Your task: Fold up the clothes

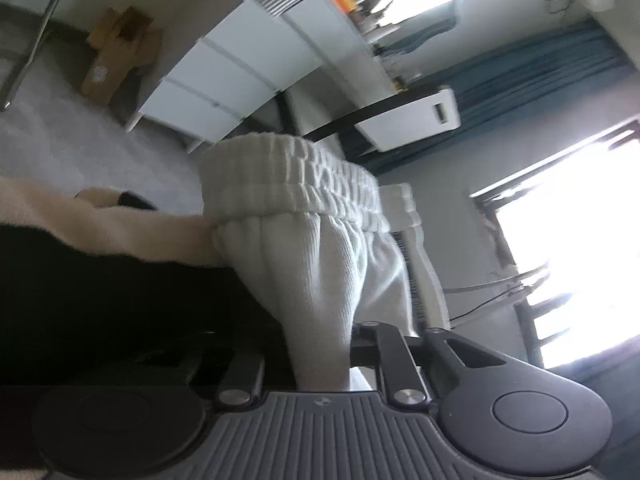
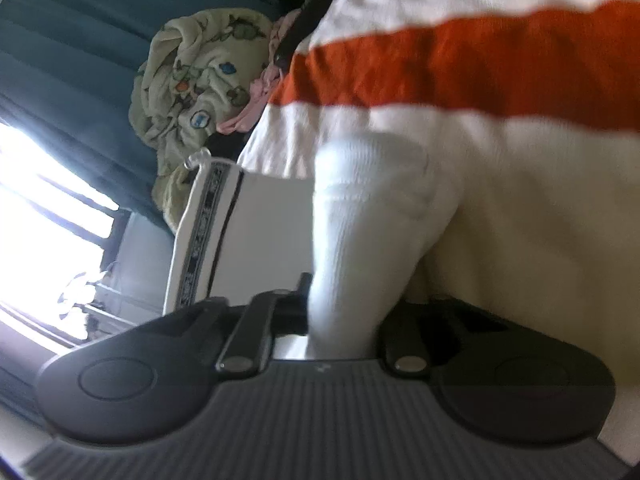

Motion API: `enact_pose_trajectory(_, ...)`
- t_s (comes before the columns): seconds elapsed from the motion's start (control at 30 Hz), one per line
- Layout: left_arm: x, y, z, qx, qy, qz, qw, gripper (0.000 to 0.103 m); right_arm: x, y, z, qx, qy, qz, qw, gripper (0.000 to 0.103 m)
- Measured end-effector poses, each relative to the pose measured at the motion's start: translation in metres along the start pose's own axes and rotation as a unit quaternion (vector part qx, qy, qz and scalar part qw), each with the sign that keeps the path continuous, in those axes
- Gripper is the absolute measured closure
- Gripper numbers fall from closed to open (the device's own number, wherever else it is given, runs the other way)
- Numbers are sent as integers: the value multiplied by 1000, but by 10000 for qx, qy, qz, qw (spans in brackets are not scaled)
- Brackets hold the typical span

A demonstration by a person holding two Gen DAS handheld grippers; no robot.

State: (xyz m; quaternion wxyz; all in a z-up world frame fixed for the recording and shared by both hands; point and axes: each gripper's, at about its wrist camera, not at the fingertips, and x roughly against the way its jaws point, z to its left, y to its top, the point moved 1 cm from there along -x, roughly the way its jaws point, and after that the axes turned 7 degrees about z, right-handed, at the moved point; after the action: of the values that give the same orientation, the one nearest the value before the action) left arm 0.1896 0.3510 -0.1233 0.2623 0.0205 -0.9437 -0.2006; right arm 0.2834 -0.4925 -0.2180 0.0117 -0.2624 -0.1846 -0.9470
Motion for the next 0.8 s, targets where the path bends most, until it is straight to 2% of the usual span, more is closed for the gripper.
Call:
enact_pose_trajectory(0.17, 30, 0, -9, -151, -210, -42, 9997, 92, 33, 8, 21, 306, 228, -221, 9990, 91)
enact_pose_trajectory(0.27, 53, -4, -16, -293, -222, -146, 9992, 92, 61, 9, 21, 454, 339, -266, 9980, 91)
enact_pose_trajectory(0.4, 84, -10, -27, -479, -233, -289, 9982, 92, 90, 12, 14, 646, 26, -290, 9975, 91)
enact_pose_trajectory(0.47, 99, -11, -28, -514, -264, -229, 9981, 92, 103, 15, 3, 377, -93, -305, 9988, 91)
enact_pose_trajectory(0.53, 109, -10, -23, -403, -254, -122, 9988, 92, 114, 17, -4, 493, -342, -370, 9975, 91)
enact_pose_trajectory(0.6, 119, -9, -16, -337, -82, -62, 9994, 93, 125, 19, -13, 543, -562, -416, 9961, 91)
enact_pose_trajectory(0.7, 135, -6, -6, -244, 191, 22, 9995, 92, 139, 22, -39, -89, -594, -268, 9978, 91)
enact_pose_trajectory(0.8, 140, -7, 1, -339, 635, 225, 9972, 91, 137, 19, -55, -250, -814, -33, 9964, 91)
